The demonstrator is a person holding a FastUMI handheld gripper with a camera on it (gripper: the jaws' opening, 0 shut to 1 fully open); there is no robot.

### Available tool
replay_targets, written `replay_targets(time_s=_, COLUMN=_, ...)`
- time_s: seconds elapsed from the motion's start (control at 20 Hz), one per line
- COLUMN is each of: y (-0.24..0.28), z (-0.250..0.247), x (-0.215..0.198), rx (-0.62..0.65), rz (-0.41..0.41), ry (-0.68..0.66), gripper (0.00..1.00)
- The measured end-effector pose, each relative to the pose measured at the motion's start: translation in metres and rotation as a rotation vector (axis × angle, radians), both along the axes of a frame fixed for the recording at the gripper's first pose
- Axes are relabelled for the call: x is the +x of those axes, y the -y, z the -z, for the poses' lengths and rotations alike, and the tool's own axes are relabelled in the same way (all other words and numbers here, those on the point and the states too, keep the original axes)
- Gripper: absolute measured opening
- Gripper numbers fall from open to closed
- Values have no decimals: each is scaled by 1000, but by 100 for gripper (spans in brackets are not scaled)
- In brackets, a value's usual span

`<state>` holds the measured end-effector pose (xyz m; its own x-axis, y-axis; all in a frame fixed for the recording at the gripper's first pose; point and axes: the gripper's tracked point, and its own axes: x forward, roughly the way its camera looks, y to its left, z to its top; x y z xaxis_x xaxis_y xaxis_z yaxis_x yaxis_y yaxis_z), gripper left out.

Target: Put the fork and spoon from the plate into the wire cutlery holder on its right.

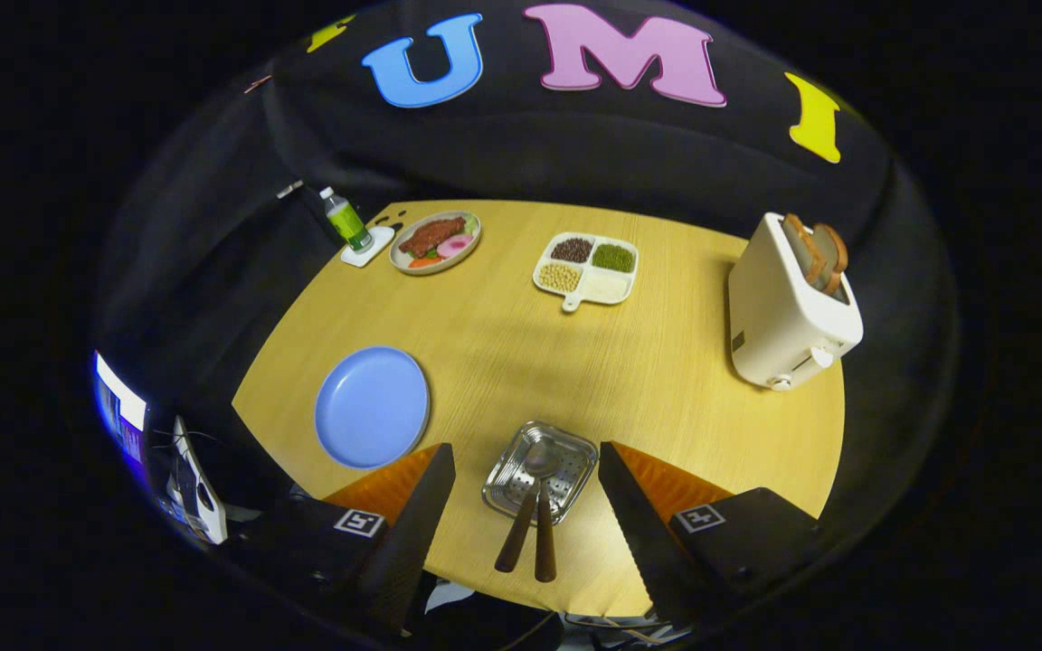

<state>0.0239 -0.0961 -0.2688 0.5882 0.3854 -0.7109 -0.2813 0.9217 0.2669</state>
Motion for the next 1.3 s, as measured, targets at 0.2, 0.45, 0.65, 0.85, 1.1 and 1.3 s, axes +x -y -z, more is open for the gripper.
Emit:
replay_targets(time_s=0.2, y=-4, z=-51, x=6, rx=-16, rz=27, ry=213, gripper=100)
replay_targets(time_s=0.45, y=-11, z=-127, x=6, rx=19, rz=104, ry=442, gripper=100)
replay_targets(time_s=0.65, y=-3, z=-179, x=3, rx=-2, rz=195, ry=548, gripper=100)
replay_targets(time_s=0.85, y=7, z=-212, x=-2, rx=-39, rz=281, ry=614, gripper=100)
replay_targets(time_s=1.1, y=6, z=-216, x=-4, rx=-2, rz=222, ry=624, gripper=97)
replay_targets(time_s=1.3, y=8, z=-209, x=-7, rx=30, rz=157, ry=650, gripper=97)
